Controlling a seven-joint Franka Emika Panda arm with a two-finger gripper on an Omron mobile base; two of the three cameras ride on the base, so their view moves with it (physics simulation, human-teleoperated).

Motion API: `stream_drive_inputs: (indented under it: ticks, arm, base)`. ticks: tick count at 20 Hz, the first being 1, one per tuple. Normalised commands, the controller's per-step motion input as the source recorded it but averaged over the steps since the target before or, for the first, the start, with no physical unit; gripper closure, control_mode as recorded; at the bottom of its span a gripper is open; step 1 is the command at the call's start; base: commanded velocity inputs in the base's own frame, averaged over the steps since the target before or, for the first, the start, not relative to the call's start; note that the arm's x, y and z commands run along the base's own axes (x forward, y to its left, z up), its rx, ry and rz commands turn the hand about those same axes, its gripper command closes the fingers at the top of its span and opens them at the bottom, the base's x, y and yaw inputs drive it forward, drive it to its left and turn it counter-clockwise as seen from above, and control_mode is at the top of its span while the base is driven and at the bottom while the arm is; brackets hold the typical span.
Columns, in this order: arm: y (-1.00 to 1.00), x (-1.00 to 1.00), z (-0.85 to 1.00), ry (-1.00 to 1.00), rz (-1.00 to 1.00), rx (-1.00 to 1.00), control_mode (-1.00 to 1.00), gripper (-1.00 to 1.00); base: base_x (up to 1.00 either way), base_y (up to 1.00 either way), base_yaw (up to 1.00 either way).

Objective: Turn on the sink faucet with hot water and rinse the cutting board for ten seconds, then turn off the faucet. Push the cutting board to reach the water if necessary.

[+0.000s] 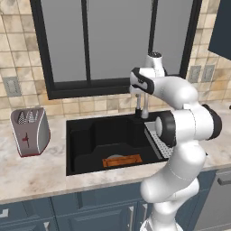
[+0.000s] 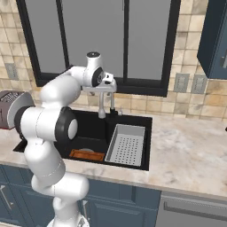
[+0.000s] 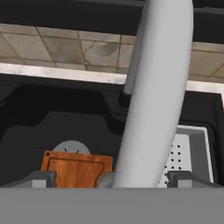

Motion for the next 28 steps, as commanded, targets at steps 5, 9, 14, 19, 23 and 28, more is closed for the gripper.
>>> stream_drive_inputs:
  ticks: [5, 9, 14, 19, 23, 28]
  arm:
    - [0.51, 0.14, -0.01, 0.05, 0.00, -0.05, -1.00, -1.00]
    - [0.48, 0.12, 0.00, 0.04, 0.00, -0.03, -1.00, -1.00]
    - [0.52, 0.19, -0.01, 0.06, 0.00, -0.01, -1.00, -1.00]
    - [0.50, 0.18, -0.06, 0.07, 0.00, 0.00, -1.00, -1.00]
    - [0.44, 0.17, -0.06, 0.06, 0.00, 0.00, -1.00, -1.00]
    - [0.46, 0.12, -0.03, 0.05, 0.00, 0.00, -1.00, -1.00]
  base:
    - [0.00, 0.00, 0.00]
    - [0.00, 0.00, 0.00]
    - [0.00, 0.00, 0.00]
    - [0.00, 0.00, 0.00]
    - [0.00, 0.00, 0.00]
    - [0.00, 0.00, 0.00]
